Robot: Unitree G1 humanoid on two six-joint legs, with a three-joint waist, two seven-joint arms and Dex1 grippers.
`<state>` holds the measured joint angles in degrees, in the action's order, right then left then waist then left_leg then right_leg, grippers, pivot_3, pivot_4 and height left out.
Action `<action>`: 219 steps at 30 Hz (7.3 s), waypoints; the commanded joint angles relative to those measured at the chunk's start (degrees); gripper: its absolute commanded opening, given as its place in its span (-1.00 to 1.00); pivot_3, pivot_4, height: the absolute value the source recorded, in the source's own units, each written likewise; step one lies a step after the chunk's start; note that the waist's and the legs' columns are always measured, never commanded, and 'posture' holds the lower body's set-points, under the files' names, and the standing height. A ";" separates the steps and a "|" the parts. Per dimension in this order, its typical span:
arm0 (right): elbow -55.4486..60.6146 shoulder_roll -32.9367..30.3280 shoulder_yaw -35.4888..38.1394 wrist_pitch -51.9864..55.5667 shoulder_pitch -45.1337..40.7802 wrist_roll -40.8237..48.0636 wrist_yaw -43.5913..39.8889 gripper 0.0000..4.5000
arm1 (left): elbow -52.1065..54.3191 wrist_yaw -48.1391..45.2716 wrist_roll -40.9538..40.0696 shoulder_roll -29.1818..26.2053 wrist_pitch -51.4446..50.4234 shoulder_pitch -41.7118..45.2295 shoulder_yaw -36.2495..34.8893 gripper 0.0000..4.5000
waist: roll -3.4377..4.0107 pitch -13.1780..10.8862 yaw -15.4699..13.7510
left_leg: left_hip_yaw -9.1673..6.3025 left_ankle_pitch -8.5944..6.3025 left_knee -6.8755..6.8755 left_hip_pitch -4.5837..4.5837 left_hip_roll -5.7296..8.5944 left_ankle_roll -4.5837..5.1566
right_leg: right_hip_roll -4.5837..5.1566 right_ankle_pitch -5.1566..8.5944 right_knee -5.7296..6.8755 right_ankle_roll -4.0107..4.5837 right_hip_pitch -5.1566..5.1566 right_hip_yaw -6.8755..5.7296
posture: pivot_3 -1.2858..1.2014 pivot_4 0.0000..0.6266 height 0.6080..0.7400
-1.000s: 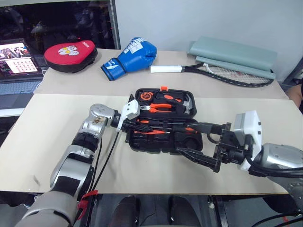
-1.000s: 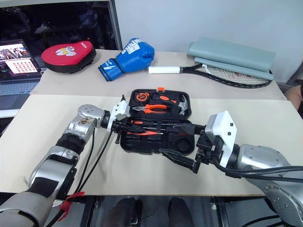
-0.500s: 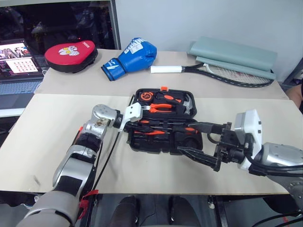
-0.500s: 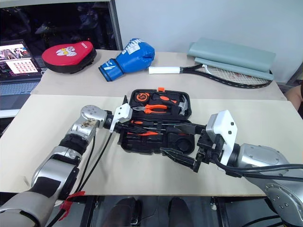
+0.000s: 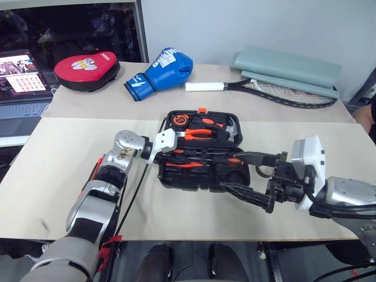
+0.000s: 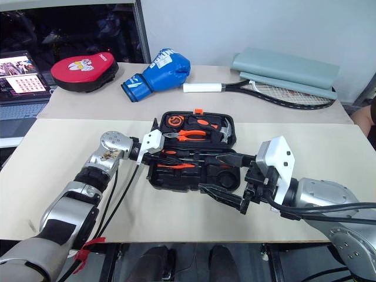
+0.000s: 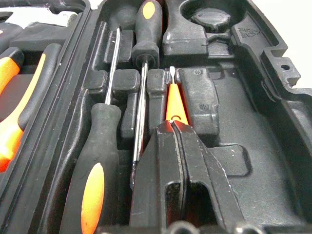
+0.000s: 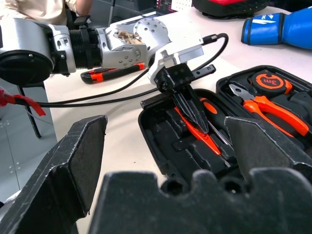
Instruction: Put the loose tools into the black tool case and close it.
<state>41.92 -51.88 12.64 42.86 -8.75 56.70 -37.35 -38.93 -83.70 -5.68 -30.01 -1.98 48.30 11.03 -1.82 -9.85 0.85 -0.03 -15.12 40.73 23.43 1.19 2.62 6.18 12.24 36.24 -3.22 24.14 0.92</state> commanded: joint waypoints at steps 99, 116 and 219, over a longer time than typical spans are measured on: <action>0.73 4.19 -3.57 -2.85 -1.11 -9.44 -7.36 1.00 | 39.65 -7.01 8.41 -9.32 -40.74 15.61 29.50 -0.22 | -0.19 -0.06 -0.36 | 0.05 0.15 -0.61 0.09 0.01 -0.13 | 0.00 0.04 -0.20 0.05 0.12 -0.15 | 0.03 -0.52 0.95; 3.34 4.03 -2.47 -3.20 2.16 -7.68 -3.22 1.00 | 41.61 -2.25 10.38 -6.59 -45.18 11.65 32.17 -0.22 | -0.19 -0.05 -0.58 | 0.06 0.15 -0.41 -0.09 0.01 -0.13 | 0.01 0.04 -0.12 0.06 0.04 -0.08 | 0.03 -0.52 0.95; -17.13 -7.64 30.74 -13.83 34.70 -21.73 -24.03 1.00 | 38.90 -5.38 -25.99 -14.71 -31.76 -0.65 -5.54 0.97 | 0.08 0.09 -0.86 | 0.17 0.11 -0.36 -0.99 -0.15 -0.10 | 0.04 0.30 -0.42 -0.29 -1.01 0.05 | 0.03 -0.52 0.95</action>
<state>26.95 -57.44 47.24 30.85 28.81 37.12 -61.75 -2.50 -89.88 -29.93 -44.45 -32.93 47.13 7.48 -1.74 -9.77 -0.01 0.13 -15.02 40.35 22.46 1.05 2.51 6.23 12.47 35.84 -3.47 23.15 0.97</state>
